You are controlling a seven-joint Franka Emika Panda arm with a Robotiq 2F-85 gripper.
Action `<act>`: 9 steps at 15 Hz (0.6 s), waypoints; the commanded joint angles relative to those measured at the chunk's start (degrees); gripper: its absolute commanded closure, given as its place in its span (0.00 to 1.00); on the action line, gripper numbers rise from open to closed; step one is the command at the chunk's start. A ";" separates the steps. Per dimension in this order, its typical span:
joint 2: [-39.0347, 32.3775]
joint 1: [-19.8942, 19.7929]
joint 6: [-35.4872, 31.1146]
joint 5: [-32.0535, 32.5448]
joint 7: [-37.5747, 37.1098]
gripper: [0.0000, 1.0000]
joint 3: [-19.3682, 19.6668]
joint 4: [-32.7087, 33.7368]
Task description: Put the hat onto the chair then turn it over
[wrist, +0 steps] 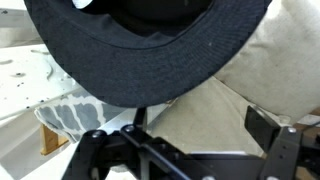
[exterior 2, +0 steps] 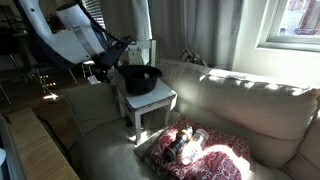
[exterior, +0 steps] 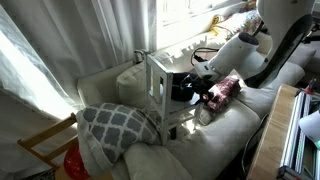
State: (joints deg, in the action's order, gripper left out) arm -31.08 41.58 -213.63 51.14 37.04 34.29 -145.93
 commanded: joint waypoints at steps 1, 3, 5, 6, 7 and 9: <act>8.44 -6.81 4.19 14.40 -8.63 0.00 -1.52 -1.78; 10.92 -8.50 4.41 20.65 -14.70 0.00 -1.01 -1.38; 12.40 -9.91 3.19 26.33 -20.80 0.00 -0.71 -0.50; 13.47 -10.41 2.61 28.27 -24.54 0.00 -0.47 -0.20; 14.25 -11.04 1.64 29.91 -28.72 0.00 -0.36 0.24; 16.08 -11.77 1.28 31.83 -37.71 0.00 0.17 1.38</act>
State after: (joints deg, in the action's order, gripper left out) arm -18.53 31.60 -212.39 78.14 10.57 34.27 -145.38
